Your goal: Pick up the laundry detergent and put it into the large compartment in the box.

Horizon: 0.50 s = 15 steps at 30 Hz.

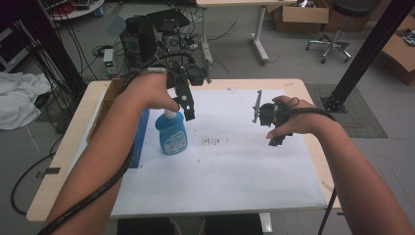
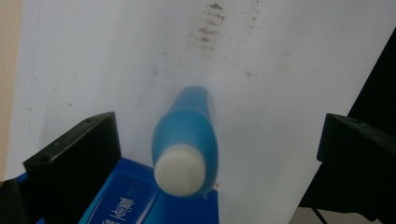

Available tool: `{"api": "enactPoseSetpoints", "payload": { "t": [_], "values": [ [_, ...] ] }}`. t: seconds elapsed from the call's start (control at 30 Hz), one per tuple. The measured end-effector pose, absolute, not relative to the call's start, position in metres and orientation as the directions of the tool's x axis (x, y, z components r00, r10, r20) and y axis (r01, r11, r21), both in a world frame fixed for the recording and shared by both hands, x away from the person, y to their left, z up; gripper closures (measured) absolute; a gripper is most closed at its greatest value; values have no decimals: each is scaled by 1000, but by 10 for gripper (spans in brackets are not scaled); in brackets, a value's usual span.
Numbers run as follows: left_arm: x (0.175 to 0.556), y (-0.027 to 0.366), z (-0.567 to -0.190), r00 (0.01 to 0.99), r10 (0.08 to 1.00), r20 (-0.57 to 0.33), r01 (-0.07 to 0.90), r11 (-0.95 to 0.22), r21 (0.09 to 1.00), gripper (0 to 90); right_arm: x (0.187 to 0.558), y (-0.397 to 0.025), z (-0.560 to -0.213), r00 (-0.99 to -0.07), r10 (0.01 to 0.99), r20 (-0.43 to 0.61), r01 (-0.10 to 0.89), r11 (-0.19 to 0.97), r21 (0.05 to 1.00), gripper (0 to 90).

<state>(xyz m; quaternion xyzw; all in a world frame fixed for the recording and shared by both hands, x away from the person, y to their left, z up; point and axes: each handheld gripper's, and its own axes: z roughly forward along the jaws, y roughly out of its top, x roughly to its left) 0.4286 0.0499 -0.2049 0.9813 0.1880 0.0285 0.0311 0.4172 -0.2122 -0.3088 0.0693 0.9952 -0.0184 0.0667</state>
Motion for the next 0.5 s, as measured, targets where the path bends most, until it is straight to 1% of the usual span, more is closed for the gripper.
{"api": "enactPoseSetpoints", "payload": {
  "t": [0.13, 0.3, 0.47, 0.5],
  "values": [
    [428, 59, -206, 919, 392, 44, 388, -919, 71, 1, 418, -209, -308, -982, 130, -137, 134, 991, -18, 160],
    [429, 69, -209, 907, 420, 30, 417, -906, 65, 2, 419, -207, -310, -984, 115, -136, 121, 992, -30, 159],
    [429, 74, -211, 901, 434, 28, 432, -900, 54, 1, 419, -204, -311, -984, 114, -136, 118, 993, -20, 160],
    [428, 75, -212, 899, 438, 27, 435, -898, 64, 1, 419, -204, -311, -984, 115, -136, 119, 993, -20, 160]
  ]
}}
